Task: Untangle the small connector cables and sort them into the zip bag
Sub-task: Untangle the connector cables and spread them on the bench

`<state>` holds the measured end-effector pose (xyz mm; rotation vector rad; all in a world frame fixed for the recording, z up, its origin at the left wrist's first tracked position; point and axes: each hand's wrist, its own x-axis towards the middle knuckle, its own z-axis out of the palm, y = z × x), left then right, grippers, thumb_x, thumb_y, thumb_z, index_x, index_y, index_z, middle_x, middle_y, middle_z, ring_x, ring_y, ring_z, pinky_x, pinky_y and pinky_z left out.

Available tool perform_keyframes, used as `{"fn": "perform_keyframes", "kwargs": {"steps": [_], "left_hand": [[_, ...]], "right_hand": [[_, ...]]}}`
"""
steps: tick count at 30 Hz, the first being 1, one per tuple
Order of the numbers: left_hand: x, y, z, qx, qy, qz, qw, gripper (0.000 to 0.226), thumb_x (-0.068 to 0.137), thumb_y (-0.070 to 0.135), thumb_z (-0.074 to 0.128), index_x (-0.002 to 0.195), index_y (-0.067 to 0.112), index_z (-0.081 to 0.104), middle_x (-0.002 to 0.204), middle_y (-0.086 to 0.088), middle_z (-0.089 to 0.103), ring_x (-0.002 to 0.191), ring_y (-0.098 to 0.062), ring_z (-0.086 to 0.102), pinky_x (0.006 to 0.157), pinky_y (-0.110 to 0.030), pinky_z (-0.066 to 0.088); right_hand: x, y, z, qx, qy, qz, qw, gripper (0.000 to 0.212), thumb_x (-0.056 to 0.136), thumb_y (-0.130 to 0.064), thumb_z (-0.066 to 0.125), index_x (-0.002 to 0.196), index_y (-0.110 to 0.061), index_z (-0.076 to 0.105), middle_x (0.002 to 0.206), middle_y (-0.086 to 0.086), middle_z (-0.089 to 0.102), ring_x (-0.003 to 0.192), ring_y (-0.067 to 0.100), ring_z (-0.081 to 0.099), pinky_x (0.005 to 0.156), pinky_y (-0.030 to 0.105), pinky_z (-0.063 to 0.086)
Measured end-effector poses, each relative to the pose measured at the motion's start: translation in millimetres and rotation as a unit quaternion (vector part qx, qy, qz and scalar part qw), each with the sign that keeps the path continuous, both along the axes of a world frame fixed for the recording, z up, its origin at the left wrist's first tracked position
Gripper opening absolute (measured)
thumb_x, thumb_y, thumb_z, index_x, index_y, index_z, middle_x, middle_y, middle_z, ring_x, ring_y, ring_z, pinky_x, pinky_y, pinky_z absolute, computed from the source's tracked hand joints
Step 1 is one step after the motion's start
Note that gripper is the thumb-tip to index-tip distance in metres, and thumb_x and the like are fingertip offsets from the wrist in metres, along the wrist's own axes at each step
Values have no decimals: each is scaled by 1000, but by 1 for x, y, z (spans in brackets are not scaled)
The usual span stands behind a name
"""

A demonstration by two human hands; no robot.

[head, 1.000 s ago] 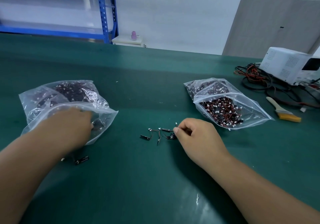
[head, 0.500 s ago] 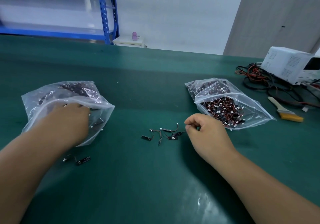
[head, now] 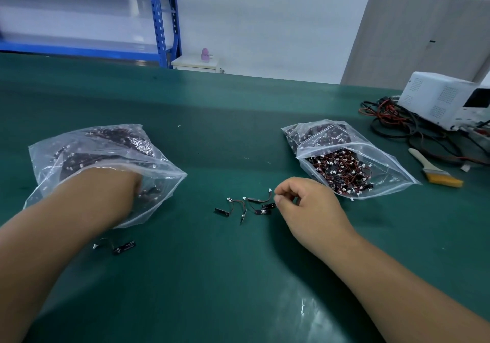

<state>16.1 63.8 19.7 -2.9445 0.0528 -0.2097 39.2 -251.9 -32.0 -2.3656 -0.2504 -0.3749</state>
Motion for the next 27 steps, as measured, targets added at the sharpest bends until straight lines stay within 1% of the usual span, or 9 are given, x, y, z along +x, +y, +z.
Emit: {"fn": "perform_keyframes", "kwargs": {"steps": [2, 5, 8, 11, 14, 16, 21, 24, 27], "left_hand": [[-1, 0, -1, -13, -11, 3, 1000, 20, 85, 30, 64, 68, 27, 54, 71, 9, 61, 70, -8, 55, 71, -28, 49], [-5, -8, 2, -39, -18, -9, 999, 24, 80, 22, 67, 65, 28, 50, 68, 11, 56, 68, -7, 52, 69, -31, 50], [-16, -20, 8, -71, -25, -42, 996, 14, 80, 23, 63, 74, 33, 55, 71, 16, 55, 71, -6, 52, 69, -32, 50], [-27, -34, 13, -122, -20, -82, 989, 20, 82, 25, 65, 77, 39, 52, 77, 19, 56, 76, -5, 55, 71, -31, 50], [-36, -45, 20, -212, 4, -121, 970, 22, 81, 21, 71, 76, 37, 57, 73, 19, 62, 75, 6, 58, 62, -11, 43], [-43, -54, 24, -288, 30, -134, 948, 20, 81, 21, 75, 77, 36, 62, 80, 31, 63, 76, 13, 58, 67, -6, 43], [-47, -62, 24, -411, 92, -158, 893, 18, 83, 18, 74, 81, 34, 67, 77, 21, 69, 69, 2, 64, 63, -8, 45], [-44, -60, 23, -427, 107, -160, 883, 22, 86, 18, 71, 86, 39, 68, 85, 20, 69, 72, 2, 65, 66, -10, 48], [-40, -55, 20, -359, 90, -161, 915, 20, 86, 19, 72, 87, 39, 67, 87, 24, 66, 83, 13, 58, 69, -2, 40]], "right_hand": [[0, 0, 0, -1, -1, 1, 1000, 12, 86, -24, 67, 77, -31, 66, 77, -15, 62, 70, 3, 57, 59, 13, 40], [-1, 1, 1, -3, -5, 3, 1000, 12, 86, -23, 67, 77, -30, 67, 77, -15, 62, 73, 2, 57, 60, 12, 39], [-1, 1, 2, -3, -7, 5, 1000, 12, 86, -22, 67, 77, -29, 67, 77, -15, 62, 74, 1, 57, 61, 13, 39], [-2, 1, 2, -6, -6, 7, 1000, 13, 87, -22, 67, 76, -29, 66, 78, -15, 62, 76, 1, 57, 61, 11, 38], [-2, 1, 2, -6, -5, 9, 1000, 14, 87, -22, 66, 75, -30, 65, 77, -15, 62, 75, 1, 57, 60, 11, 40], [-2, 1, 3, -9, -7, 9, 1000, 15, 87, -23, 66, 74, -30, 65, 77, -15, 62, 74, 2, 57, 60, 12, 39], [-3, 2, 4, -7, -10, 10, 1000, 17, 87, -23, 67, 73, -32, 65, 76, -15, 63, 72, 1, 57, 60, 10, 39], [-4, 2, 5, -10, -15, 12, 1000, 16, 86, -22, 67, 74, -31, 66, 75, -15, 63, 72, 1, 57, 60, 9, 39], [-8, 2, 7, -29, -26, 18, 999, 14, 87, -21, 67, 76, -30, 66, 78, -15, 62, 74, 4, 57, 63, 14, 41]]}}
